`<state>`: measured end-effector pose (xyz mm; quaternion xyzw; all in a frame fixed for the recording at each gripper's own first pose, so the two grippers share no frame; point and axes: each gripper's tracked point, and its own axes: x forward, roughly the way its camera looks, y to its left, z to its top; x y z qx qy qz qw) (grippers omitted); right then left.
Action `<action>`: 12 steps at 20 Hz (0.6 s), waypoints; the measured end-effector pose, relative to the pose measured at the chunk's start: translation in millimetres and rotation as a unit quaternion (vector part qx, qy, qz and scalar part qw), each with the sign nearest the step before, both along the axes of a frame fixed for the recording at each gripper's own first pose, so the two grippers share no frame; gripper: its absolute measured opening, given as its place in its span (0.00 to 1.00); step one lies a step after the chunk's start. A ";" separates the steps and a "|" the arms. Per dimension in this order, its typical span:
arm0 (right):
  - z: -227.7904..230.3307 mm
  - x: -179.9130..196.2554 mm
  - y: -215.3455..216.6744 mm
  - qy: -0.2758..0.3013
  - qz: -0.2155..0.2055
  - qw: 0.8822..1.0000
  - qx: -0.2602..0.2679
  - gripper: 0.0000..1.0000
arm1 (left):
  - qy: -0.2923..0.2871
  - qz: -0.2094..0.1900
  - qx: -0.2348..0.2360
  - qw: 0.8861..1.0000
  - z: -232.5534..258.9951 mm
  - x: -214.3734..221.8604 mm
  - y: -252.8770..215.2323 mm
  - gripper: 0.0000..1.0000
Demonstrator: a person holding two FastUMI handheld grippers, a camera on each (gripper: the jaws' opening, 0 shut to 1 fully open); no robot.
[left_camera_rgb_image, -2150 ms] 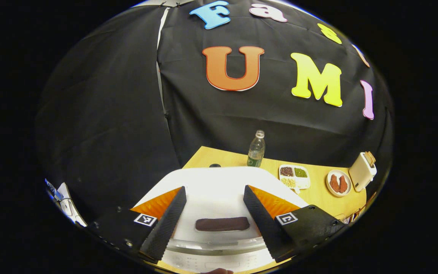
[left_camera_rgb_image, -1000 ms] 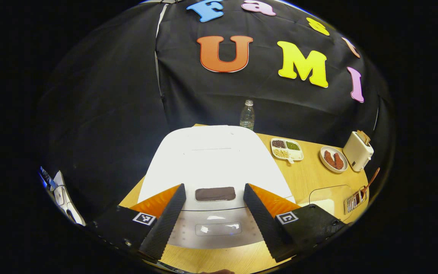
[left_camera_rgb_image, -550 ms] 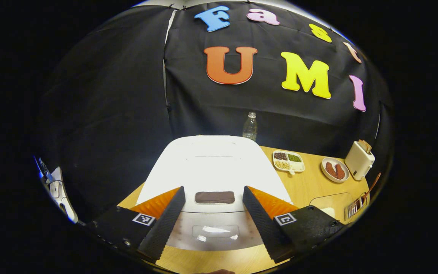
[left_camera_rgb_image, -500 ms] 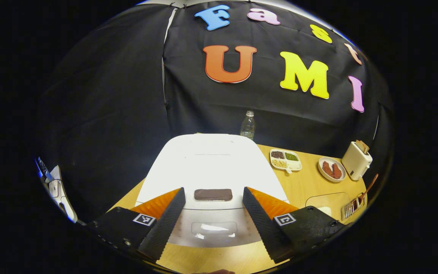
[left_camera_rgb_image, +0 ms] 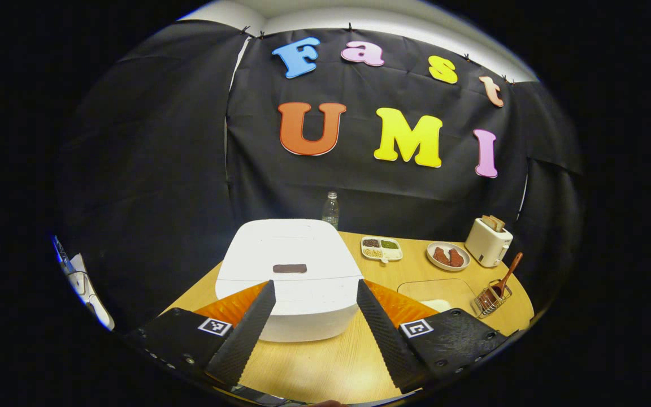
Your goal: Close the left gripper, press the button to open the rice cooker; take a wooden spoon from the chopstick holder with the right hand, scoop a spoonful of rice and pour it into the rice cooker, then put the wooden spoon back into the chopstick holder.
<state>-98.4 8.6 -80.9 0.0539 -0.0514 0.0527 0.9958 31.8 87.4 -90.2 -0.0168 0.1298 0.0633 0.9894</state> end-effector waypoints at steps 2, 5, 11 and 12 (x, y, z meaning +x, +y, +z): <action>-1.4 -0.1 0.7 0.000 0.000 1.000 0.005 0.96 | -0.020 -0.010 0.003 1.000 10.8 -17.5 -11.1 0.93; -3.2 -2.0 1.7 -0.002 -0.001 1.000 0.002 1.00 | -0.051 -0.027 0.013 0.998 27.9 -41.7 -27.6 0.93; -1.2 -9.4 5.2 -0.011 0.003 1.000 0.000 1.00 | -0.108 -0.060 0.025 0.992 51.4 -94.1 -57.7 0.93; -1.6 -10.9 6.0 -0.012 0.003 1.000 -0.002 1.00 | -0.117 -0.064 0.026 0.991 53.6 -101.6 -61.6 0.93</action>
